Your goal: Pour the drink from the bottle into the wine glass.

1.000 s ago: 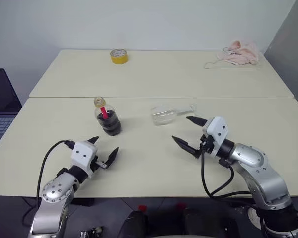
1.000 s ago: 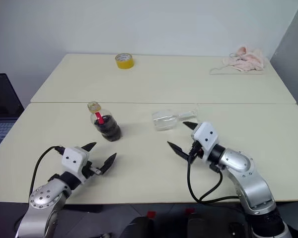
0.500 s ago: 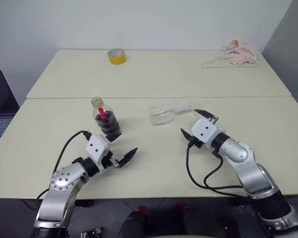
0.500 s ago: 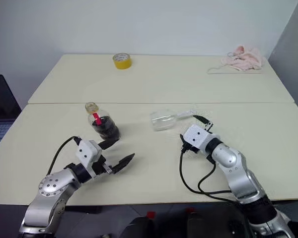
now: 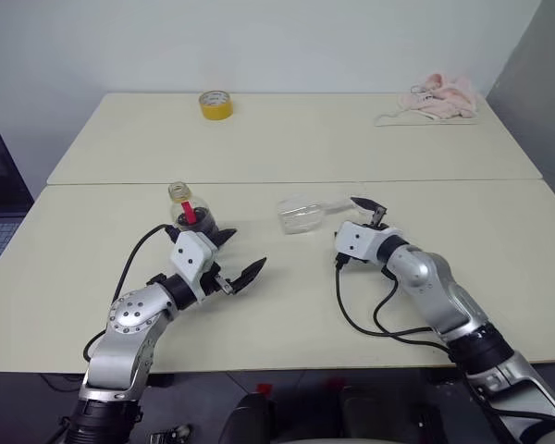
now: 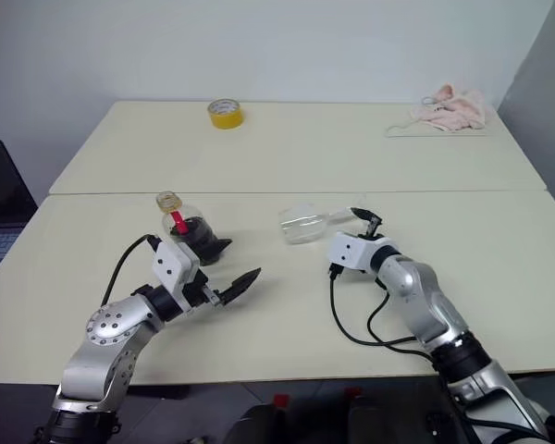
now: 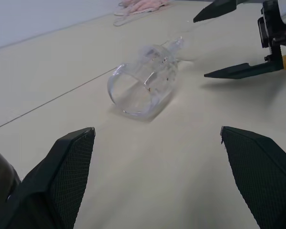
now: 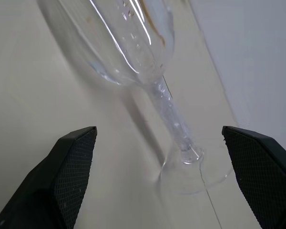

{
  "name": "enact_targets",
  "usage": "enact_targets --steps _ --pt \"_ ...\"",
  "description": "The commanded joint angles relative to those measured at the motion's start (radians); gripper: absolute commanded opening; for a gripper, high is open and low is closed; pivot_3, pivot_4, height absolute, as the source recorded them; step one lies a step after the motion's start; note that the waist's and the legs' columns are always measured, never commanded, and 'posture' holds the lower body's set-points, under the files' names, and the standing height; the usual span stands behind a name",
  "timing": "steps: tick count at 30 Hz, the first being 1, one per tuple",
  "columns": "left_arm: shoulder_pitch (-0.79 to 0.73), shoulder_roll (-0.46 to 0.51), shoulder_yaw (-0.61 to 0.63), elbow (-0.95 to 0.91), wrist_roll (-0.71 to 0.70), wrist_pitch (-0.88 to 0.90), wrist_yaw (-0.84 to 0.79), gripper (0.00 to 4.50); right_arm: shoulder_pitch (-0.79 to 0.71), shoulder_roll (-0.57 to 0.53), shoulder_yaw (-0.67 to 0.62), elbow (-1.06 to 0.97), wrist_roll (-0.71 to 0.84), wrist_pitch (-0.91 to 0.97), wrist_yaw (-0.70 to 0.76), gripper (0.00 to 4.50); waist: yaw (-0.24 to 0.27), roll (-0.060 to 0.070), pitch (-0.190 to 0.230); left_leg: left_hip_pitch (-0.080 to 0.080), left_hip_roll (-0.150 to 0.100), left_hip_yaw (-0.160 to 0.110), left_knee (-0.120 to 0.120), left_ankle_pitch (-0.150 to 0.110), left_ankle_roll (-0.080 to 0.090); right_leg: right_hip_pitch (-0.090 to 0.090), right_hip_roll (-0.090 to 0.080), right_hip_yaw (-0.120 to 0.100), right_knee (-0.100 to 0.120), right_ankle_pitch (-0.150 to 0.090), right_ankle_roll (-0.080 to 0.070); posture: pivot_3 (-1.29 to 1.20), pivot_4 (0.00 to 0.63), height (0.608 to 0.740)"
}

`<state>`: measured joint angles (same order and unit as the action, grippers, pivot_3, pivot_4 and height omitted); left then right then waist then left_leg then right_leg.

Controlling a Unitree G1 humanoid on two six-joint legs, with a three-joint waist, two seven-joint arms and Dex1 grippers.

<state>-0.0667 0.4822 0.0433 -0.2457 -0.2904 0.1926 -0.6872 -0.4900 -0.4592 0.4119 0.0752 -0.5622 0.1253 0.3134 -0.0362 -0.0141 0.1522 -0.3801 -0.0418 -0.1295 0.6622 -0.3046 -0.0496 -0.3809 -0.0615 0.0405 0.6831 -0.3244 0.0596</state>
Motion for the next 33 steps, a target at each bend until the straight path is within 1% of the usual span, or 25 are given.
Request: enact_targets --steps 1,4,9,17,22,25,30,33 --pt "-0.016 -0.010 -0.009 -0.035 -0.007 0.007 0.010 4.47 -0.070 0.021 0.020 0.068 -0.088 -0.036 -0.088 4.50 0.000 0.000 0.000 0.000 0.000 0.000 0.000 0.000 0.000 0.000 0.000 0.000 0.000 0.000 0.000 0.00 0.150 0.740" --pt "-0.028 -0.013 -0.016 -0.047 -0.006 0.023 0.018 4.47 -0.129 0.052 0.037 0.176 -0.141 -0.056 -0.164 4.50 -0.004 0.000 0.000 0.000 0.000 0.000 0.000 0.000 0.000 0.000 0.000 0.000 0.000 0.000 0.000 0.00 0.150 0.740" --pt "-0.046 -0.013 -0.021 -0.064 -0.005 0.053 0.030 4.47 -0.181 0.083 0.063 0.308 -0.186 -0.096 -0.236 4.50 -0.011 0.000 0.000 0.000 0.000 0.000 0.000 0.000 0.000 0.000 0.000 0.000 0.000 0.000 0.000 0.00 0.150 0.740" --pt "-0.058 -0.015 -0.025 -0.095 -0.009 0.093 0.043 4.47 -0.256 0.135 0.069 0.470 -0.200 -0.146 -0.317 4.50 -0.025 0.000 0.000 0.000 0.001 0.000 -0.001 0.000 0.000 0.000 0.001 0.000 0.001 0.000 0.000 0.00 0.150 0.740" --pt "-0.055 -0.018 -0.027 -0.082 -0.007 0.087 0.042 4.47 -0.295 0.156 0.064 0.530 -0.200 -0.172 -0.353 4.50 -0.030 0.000 0.000 0.000 0.001 0.000 -0.001 0.000 0.000 -0.001 0.001 0.000 0.001 0.000 0.000 0.00 0.150 0.740" --pt "-0.053 -0.024 -0.030 -0.064 -0.001 0.073 0.041 4.50 -0.311 0.168 0.071 0.574 -0.204 -0.186 -0.370 3.94 -0.033 0.000 0.000 0.000 0.001 0.000 -0.001 0.000 0.000 -0.001 0.001 0.000 0.001 0.000 0.000 0.00 0.150 0.740" --pt "-0.051 -0.027 -0.033 -0.054 0.003 0.063 0.041 4.50 -0.331 0.180 0.077 0.638 -0.210 -0.203 -0.398 2.24 -0.037 0.000 0.000 0.000 0.001 0.000 -0.001 0.000 0.000 -0.001 0.000 0.000 0.001 0.000 0.000 0.00 0.150 0.740" --pt "-0.049 -0.028 -0.033 -0.056 0.002 0.062 0.043 4.50 -0.335 0.178 0.073 0.639 -0.205 -0.205 -0.411 1.22 -0.040 0.000 0.000 0.000 0.001 0.000 -0.001 0.000 0.000 -0.001 0.000 0.000 0.001 0.000 0.000 0.00 0.150 0.740"
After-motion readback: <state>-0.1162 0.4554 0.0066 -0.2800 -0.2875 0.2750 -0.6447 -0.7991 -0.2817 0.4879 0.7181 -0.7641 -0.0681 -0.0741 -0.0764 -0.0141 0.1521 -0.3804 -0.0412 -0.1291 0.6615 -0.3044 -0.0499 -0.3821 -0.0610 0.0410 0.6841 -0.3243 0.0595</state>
